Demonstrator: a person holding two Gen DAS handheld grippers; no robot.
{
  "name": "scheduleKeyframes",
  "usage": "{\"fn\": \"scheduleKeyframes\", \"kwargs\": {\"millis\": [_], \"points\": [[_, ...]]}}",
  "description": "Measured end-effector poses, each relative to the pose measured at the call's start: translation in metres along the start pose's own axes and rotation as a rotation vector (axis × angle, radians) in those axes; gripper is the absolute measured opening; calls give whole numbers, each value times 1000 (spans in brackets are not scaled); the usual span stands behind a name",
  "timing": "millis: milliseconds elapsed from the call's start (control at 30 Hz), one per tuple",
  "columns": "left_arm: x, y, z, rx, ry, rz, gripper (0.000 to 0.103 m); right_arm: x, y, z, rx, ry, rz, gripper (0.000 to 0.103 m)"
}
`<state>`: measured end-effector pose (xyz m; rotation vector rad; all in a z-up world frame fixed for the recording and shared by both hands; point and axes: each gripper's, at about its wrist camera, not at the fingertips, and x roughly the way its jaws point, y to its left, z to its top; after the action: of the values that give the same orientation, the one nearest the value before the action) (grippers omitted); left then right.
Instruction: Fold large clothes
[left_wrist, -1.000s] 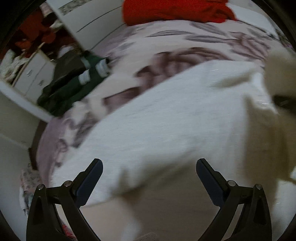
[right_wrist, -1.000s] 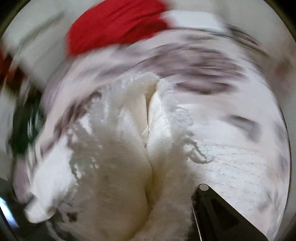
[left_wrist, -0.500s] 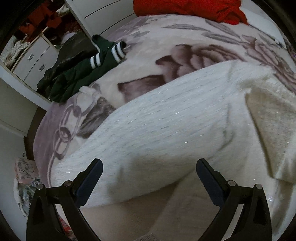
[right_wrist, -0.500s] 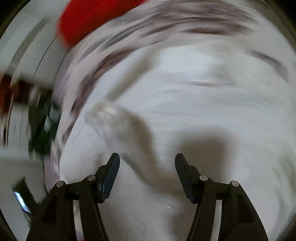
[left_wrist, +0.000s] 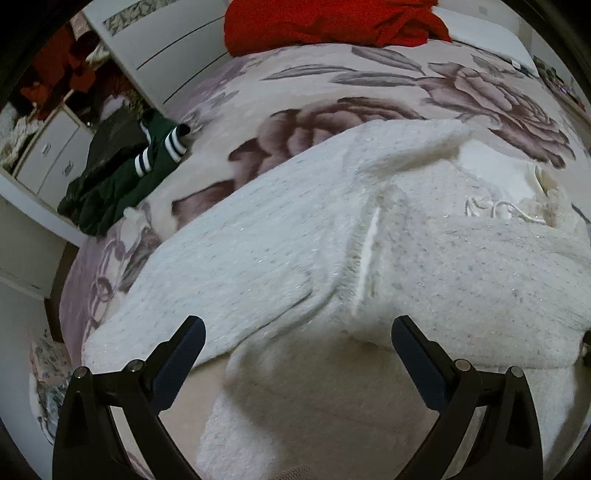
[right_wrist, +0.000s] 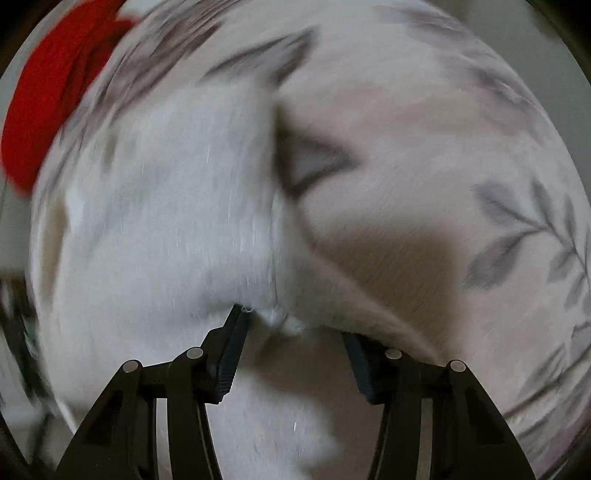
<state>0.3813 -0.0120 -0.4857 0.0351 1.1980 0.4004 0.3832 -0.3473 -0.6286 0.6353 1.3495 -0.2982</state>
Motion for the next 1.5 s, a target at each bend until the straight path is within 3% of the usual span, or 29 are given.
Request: {"fn": "scheduleKeyframes", "kwargs": {"millis": [67, 167, 300, 400, 467, 533, 567, 633, 667, 700, 800, 900, 967, 1033, 1100, 1200, 1267, 1333, 1367, 1500], "points": [[4, -7, 5, 15, -1, 25, 103, 12, -3, -4, 60, 92, 17, 53], [12, -19, 24, 34, 12, 51, 103, -8, 9, -17, 20, 182, -14, 54], [31, -49, 63, 116, -15, 74, 103, -47, 55, -20, -72, 139, 51, 55], [51, -73, 88, 159, -41, 70, 103, -44, 124, 11, -211, 136, 108, 56], [69, -92, 106, 204, -63, 70, 103, -14, 180, 36, -333, 147, 105, 62], [87, -111, 116, 260, -86, 99, 103, 26, 232, 57, -454, 152, 35, 64], [94, -118, 121, 282, -87, 109, 103, 61, 254, 60, -521, 193, -43, 64], [105, -126, 128, 312, -81, 124, 103, 90, 253, 78, -548, 245, -120, 49], [109, -128, 132, 315, -81, 127, 103, 100, 255, 79, -541, 256, -137, 18], [112, -128, 136, 309, -83, 132, 103, 101, 255, 82, -521, 249, -143, 10], [115, -126, 149, 271, -83, 125, 103, 97, 271, 87, -480, 180, -121, 6], [115, -125, 161, 254, -78, 127, 103, 88, 280, 98, -408, 74, -94, 7], [109, -121, 165, 248, -86, 130, 103, 109, 281, 96, -401, 174, -93, 9], [98, -113, 166, 227, -113, 146, 103, 120, 282, 86, -416, 268, -105, 18], [85, -102, 164, 198, -145, 170, 103, 94, 287, 79, -396, 198, -52, 30], [65, -93, 159, 152, -165, 150, 103, 46, 295, 62, -390, 83, 123, 34], [53, -84, 157, 114, -162, 140, 103, 50, 311, 59, -389, 146, 262, 35], [48, -75, 159, 68, -146, 108, 103, 84, 329, 50, -389, 302, 395, 35], [47, -70, 160, 52, -151, 124, 103, 109, 341, 39, -397, 373, 421, 35], [66, -68, 158, 98, -190, 251, 103, 179, 375, 21, -444, 446, 321, 39]]}}
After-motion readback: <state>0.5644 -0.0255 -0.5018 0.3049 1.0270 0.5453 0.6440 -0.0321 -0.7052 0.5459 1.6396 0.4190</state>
